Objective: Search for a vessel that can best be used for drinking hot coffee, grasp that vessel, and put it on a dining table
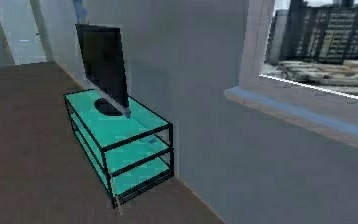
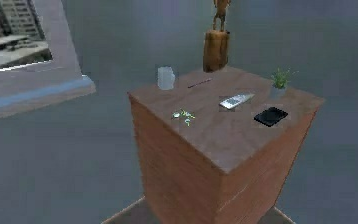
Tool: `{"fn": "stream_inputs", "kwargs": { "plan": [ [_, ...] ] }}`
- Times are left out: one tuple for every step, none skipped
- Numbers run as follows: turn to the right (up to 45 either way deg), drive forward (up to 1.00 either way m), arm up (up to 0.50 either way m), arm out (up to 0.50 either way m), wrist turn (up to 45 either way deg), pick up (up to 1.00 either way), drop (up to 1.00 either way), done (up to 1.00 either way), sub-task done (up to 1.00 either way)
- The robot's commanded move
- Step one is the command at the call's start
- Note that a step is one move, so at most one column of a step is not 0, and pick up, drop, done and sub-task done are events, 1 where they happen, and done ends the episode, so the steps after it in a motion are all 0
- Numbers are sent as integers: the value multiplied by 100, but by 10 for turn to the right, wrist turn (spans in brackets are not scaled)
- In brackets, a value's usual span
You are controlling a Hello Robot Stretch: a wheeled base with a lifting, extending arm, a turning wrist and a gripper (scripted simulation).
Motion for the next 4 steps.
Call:
{"fn": "stream_inputs", "kwargs": {
  "plan": [
    [450, 0, 0, 0, 0, 0, 0, 0, 0],
    [450, 0, 0, 0, 0, 0, 0, 0, 0],
    [450, 0, 0, 0, 0, 0, 0, 0, 0],
    [30, 0, 0, 0, 0, 0, 0, 0, 0]
  ]
}}
